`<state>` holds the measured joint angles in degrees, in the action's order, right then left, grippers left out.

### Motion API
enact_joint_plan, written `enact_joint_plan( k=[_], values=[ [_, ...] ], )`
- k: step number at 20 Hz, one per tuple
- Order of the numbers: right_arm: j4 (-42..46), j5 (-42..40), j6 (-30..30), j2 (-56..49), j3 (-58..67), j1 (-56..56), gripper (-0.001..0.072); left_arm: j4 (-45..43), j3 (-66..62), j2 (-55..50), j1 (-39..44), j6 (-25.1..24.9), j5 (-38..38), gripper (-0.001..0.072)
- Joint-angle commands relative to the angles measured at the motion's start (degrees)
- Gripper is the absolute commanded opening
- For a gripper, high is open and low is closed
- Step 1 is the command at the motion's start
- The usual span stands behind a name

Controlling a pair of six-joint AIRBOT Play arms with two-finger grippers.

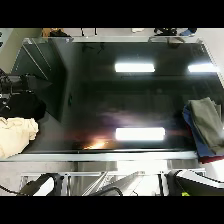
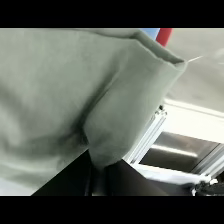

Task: Fold the shirts.

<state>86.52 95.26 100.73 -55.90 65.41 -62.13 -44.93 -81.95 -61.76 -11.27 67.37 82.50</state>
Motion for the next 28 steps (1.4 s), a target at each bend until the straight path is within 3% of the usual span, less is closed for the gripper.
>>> enact_joint_plan(
  k=[1,2,3,6,8,9,12,13,19,24,28],
  values=[
    [1.55,-5.44,-0.26,-0.44,-5.22,-0.02,0.0203,-0.02,0.02,0.02,0.04,-0.11,-0.22,0.0014],
    [1.38,-4.96,-0.26,-0.52,-5.09,-0.02,0.0524,-0.02,0.02,0.02,0.04,-0.11,-0.22,0.0014],
    [1.29,-4.63,-0.44,-0.5,-4.5,-0.02,0.0697,0.0,0.02,0.02,0.04,-0.11,-0.2,0.0014],
    [-2.03,-3.39,-0.42,-0.46,0.22,-0.02,0.0697,-0.02,0.02,0.02,0.04,-0.11,-0.37,0.0014],
    [-8.7,-4.15,-0.44,-0.46,5.44,0.04,0.0686,0.0,0.02,0.02,0.04,-0.11,-0.44,0.0014],
    [-13.27,-5.51,-0.46,-0.44,8.13,0.44,0.0632,0.02,0.02,0.02,0.04,-0.11,-0.46,0.0014],
    [-31.01,-11.52,-3.56,1.07,11.43,3.69,0.0058,0.11,0.02,0.07,0.04,-0.07,-0.76,0.0014],
    [-35.15,-14.14,-4.59,1.81,11.41,5.92,0.0023,0.13,0.02,0.07,0.04,-0.02,-0.87,0.0014],
    [-36.02,-17.66,-8.63,6.86,5.99,32.83,0.0023,0.13,2.75,2.62,0.04,1.86,1.18,0.0014],
    [-34.71,-30.47,-8.37,13.81,-16.0,66.16,0.0022,0.0,23.41,16.5,0.04,2.1,1.11,0.0014],
    [-34.73,-35.69,-7.96,10.62,-21.57,77.9,0.0023,0.02,37.53,26.8,0.04,2.38,1.38,0.0014]
  ],
)
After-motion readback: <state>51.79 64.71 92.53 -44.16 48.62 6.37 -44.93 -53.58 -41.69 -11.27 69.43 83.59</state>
